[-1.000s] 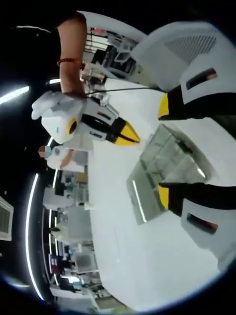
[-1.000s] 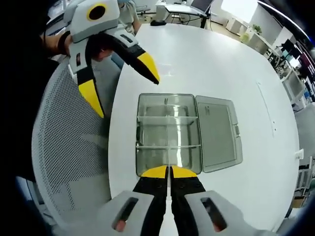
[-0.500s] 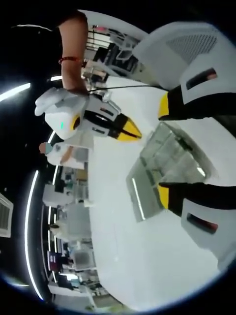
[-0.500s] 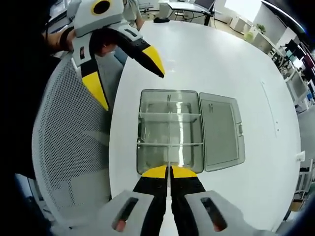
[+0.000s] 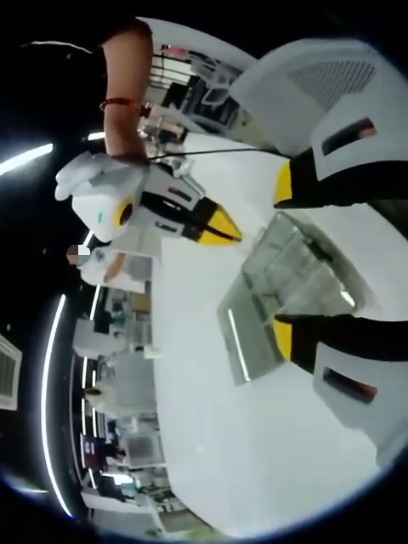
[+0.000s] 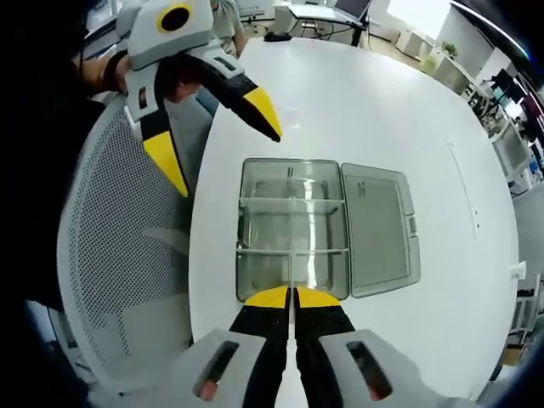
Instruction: Insert the divider into the dual guide fixture by aligning both edges with the guide slots and pushing it downward to the bottom, including one-sided entry, uneven engagement, binding, and posture correction.
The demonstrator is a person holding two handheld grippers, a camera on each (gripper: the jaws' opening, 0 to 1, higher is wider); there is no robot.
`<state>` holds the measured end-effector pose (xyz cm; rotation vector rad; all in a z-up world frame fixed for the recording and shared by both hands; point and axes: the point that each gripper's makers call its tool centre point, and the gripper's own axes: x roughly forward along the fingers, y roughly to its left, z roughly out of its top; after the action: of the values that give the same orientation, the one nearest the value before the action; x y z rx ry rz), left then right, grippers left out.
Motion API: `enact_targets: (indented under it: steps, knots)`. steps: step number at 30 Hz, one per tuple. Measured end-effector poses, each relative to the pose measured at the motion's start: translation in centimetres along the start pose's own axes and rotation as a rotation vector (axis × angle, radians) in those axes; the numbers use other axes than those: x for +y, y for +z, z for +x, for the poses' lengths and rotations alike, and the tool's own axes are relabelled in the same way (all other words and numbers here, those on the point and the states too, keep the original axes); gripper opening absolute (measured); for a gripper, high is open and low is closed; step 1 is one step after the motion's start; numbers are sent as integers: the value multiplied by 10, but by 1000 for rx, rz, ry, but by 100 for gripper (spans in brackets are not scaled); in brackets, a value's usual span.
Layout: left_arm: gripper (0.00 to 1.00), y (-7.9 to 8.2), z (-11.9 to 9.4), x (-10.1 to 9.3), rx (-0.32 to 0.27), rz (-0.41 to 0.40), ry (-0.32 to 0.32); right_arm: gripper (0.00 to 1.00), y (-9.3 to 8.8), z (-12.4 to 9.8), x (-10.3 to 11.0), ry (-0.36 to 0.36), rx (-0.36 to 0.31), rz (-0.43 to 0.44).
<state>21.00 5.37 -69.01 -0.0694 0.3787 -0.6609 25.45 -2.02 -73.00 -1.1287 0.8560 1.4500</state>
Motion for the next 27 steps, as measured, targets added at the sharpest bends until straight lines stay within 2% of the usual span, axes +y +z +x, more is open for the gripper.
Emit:
enact_targets:
  steps: [18,27]
  knots:
    - [48,-2,0,0,9,-8,0,0,5,3,-4,8,3,-10]
    - [47,-2,0,2,8,-18,5,0,2,10,-7,33,6,22]
